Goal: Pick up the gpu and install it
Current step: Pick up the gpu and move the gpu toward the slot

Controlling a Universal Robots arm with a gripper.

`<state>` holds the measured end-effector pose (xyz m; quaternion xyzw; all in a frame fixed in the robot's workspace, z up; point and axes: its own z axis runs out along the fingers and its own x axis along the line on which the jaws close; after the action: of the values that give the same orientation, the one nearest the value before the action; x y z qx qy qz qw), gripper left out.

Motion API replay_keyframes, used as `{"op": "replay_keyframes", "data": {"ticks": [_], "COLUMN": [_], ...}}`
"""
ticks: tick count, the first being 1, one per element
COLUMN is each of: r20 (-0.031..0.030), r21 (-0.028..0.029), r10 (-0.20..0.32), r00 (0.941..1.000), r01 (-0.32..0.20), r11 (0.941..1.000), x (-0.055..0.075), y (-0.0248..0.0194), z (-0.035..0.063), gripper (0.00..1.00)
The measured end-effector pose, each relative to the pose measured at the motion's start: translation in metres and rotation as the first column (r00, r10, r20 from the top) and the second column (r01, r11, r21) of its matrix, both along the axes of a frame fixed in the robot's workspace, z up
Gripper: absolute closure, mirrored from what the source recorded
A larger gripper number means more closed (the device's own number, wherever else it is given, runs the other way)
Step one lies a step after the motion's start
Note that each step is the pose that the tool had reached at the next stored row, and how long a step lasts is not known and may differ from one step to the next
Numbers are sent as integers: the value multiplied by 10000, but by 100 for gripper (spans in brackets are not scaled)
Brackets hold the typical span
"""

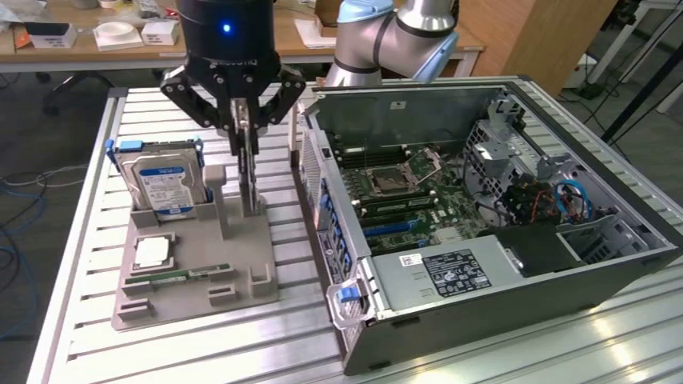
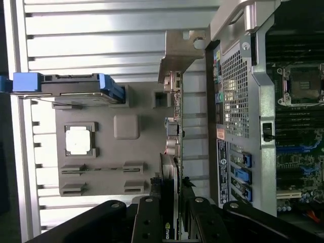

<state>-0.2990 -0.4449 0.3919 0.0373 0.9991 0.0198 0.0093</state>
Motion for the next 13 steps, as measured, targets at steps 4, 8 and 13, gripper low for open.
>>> {"op": "replay_keyframes", "data": {"ticks": [4, 8, 13], "r20": [-1, 1, -1], "r21": [-1, 1, -1], "r10": [0, 0, 1], "r00": [10000, 10000, 10000], "r01": [0, 0, -1], "r11": [10000, 10000, 10000], "x": [0, 0, 0], "y": [0, 0, 0], "z": [96, 141, 142], "gripper": [74, 74, 74]}}
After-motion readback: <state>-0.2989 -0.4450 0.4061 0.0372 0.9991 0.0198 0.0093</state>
